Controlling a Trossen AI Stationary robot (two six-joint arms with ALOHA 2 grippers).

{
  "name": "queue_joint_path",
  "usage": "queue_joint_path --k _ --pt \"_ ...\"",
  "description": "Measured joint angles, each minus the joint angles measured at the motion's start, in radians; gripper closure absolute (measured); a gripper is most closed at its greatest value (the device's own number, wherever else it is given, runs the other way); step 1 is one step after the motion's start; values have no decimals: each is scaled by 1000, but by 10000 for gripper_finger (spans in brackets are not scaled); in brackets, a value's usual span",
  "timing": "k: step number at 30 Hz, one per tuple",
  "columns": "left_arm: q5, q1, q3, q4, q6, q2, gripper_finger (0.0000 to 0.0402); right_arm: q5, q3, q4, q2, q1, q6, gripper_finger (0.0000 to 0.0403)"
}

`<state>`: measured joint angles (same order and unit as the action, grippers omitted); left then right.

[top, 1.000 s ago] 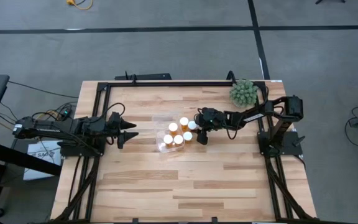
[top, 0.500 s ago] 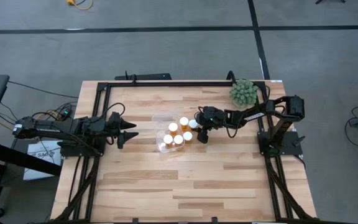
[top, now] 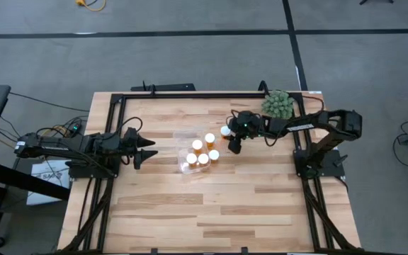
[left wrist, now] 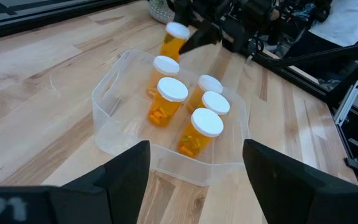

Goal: Pick and place pill bottles into a basket
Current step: Put the orange pill bottle into the transparent container

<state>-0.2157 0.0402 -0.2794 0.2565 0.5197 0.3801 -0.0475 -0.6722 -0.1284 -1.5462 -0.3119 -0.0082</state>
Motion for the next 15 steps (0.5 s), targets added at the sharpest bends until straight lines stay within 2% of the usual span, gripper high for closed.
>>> queue_joint_path --k 9,15 --pt "-6 0 0 0 -1 0 155 1 -199 127 22 18 -54 231" --pt "-8 0 0 0 -1 0 155 1 -329 153 21 29 -98 235"
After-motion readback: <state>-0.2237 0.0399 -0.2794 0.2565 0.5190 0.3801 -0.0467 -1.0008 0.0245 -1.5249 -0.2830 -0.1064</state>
